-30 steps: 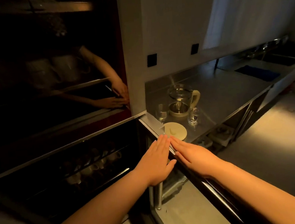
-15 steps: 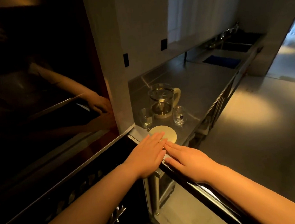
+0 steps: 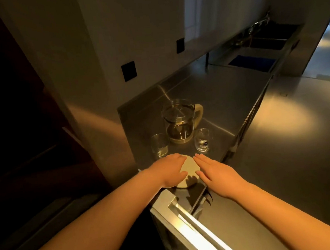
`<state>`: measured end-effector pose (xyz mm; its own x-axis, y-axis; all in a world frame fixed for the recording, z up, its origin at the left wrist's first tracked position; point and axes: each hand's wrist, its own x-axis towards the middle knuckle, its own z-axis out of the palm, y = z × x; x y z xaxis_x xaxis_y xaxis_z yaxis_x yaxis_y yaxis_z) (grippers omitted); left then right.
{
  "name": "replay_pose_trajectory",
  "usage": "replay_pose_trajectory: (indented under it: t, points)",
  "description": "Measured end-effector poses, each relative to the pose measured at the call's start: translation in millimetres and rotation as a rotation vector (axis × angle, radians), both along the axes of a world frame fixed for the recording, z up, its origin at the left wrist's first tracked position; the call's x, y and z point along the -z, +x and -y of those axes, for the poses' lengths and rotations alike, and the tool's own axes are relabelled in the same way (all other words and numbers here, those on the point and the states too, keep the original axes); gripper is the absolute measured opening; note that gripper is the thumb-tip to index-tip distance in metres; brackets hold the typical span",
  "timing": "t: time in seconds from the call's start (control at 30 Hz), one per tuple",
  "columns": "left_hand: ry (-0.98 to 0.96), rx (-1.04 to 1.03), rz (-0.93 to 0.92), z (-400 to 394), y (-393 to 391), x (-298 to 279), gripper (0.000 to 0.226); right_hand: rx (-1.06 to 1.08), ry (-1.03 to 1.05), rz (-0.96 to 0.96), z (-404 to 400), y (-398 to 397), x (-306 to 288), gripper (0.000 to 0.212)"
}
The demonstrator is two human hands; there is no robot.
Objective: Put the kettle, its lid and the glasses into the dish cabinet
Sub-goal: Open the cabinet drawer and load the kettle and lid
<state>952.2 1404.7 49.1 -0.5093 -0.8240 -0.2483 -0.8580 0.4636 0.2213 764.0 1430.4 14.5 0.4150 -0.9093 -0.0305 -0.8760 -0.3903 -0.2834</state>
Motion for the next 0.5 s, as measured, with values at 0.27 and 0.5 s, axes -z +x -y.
replay_pose_trajectory:
  t: [0.27, 0.5]
  points:
    - [0.022, 0.032, 0.197, 52, -34, 39, 0.054, 0.019, 0.003, 0.058, 70, -16, 11, 0.056]
    - [-0.127, 0.129, 0.126, 82, -43, 61, 0.036, 0.015, -0.038, 0.117, 120, -15, 8, 0.055]
